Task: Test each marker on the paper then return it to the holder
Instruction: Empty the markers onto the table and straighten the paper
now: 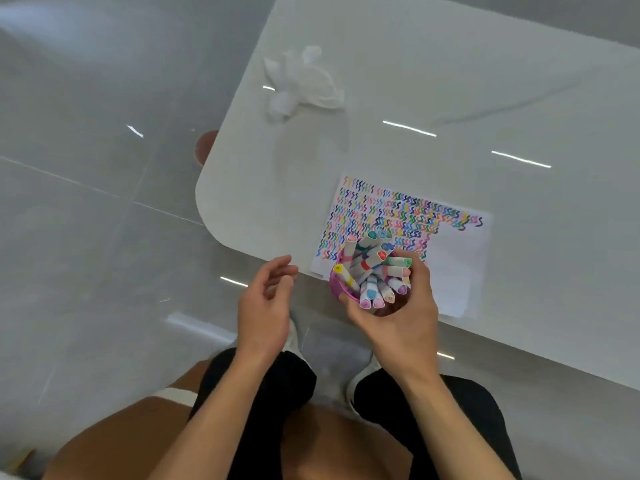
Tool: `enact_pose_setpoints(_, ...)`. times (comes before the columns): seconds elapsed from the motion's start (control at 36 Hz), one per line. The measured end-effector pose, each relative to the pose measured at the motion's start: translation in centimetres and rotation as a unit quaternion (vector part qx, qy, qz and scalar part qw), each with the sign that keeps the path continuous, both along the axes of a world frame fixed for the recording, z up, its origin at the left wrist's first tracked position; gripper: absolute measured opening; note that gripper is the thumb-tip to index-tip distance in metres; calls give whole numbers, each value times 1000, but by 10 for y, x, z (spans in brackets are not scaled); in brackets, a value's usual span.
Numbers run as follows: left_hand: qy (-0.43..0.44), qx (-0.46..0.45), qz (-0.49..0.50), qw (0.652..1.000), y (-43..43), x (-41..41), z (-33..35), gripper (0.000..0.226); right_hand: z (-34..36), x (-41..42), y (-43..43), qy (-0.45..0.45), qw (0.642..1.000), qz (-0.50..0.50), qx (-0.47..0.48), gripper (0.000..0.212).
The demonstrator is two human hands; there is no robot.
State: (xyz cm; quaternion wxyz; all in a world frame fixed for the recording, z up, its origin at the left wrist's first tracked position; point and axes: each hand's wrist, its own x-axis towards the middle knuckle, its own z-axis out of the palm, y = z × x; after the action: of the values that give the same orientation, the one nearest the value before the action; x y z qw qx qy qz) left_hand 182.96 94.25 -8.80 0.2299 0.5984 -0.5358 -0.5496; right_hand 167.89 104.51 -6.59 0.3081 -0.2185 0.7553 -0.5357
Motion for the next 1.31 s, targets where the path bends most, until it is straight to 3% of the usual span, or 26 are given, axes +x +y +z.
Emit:
enact_pose_setpoints(0.28, 46, -75, -2, 996, -15, 8, -75, 28, -75, 20, -22, 20, 996, 14, -86, 68)
enact_pose_setpoints(0.47, 68, -107, 7, 992, -15, 15, -106, 28, -96, 36, -30, 35, 994, 3, -107, 71)
enact_pose_setpoints(0.67, 91, -124, 25, 988, -6, 15, -110, 32, -94, 41, -44, 33, 993, 8, -111, 83)
enact_pose_setpoints(0.89, 90, -141, 39, 985, -22, 9, -101, 35, -88, 36, -87, 66, 992, 24, -106, 67)
enact_pose_setpoints(1.14, 91, -155, 43, 983, -50, -5, -104, 37, -104, 25, -129, 81, 992, 18, -93, 83)
enact_pose_setpoints(1.31, 94, -156, 39, 982, -54, -9, -113, 38, -115, 23, -137, 109, 991, 18, -81, 76)
